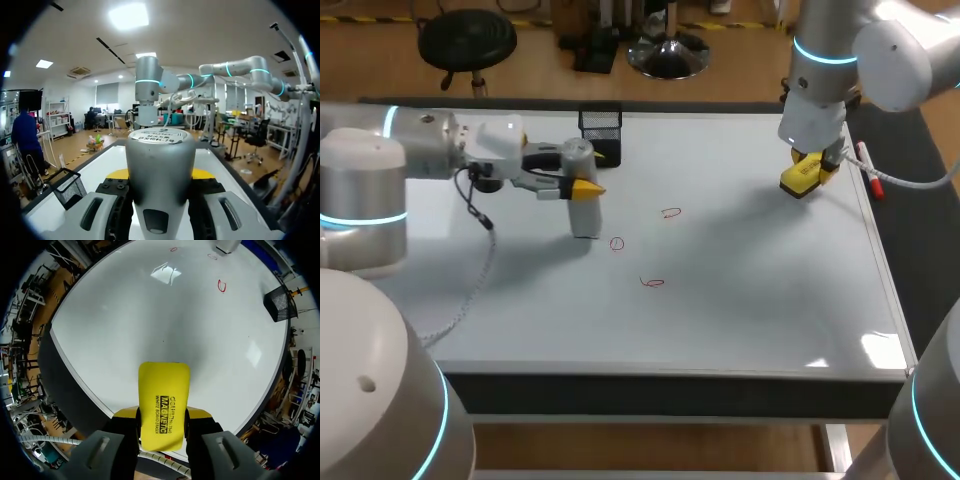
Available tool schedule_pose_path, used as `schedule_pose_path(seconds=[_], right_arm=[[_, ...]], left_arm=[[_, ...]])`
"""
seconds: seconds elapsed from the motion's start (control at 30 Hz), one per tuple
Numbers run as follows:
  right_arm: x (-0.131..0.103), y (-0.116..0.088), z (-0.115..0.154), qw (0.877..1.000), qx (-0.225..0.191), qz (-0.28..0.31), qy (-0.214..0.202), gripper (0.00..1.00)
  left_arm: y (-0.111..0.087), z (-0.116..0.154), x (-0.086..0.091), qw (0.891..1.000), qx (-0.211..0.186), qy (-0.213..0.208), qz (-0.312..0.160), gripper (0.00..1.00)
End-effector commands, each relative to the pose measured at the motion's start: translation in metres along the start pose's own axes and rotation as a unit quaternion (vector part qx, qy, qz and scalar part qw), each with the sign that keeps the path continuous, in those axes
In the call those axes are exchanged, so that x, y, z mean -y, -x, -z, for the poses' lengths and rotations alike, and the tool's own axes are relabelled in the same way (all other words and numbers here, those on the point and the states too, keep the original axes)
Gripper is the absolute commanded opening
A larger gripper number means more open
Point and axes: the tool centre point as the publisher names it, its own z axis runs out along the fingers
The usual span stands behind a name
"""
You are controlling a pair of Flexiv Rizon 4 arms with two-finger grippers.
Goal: Pick up the inspection probe, press it on each red-marked spot on the whiteboard one by one, put down the probe, pick up the eraser, and wipe off all the red marks.
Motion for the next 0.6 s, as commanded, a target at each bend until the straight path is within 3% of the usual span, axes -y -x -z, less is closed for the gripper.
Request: schedule_pose_path(seconds=[0.03,0.6], right_arm=[[0.001,-0.001,0.002,1.0,0.0,0.001,-0.001,0.0],[0.001,-0.001,0.002,1.0,0.0,0.001,-0.001,0.0]], left_arm=[[-0.011,0.031,0.009,0.999,0.043,0.001,-0.003,0.0],[-0.014,0.13,0.009,0.988,0.151,0.01,-0.004,0.0]])
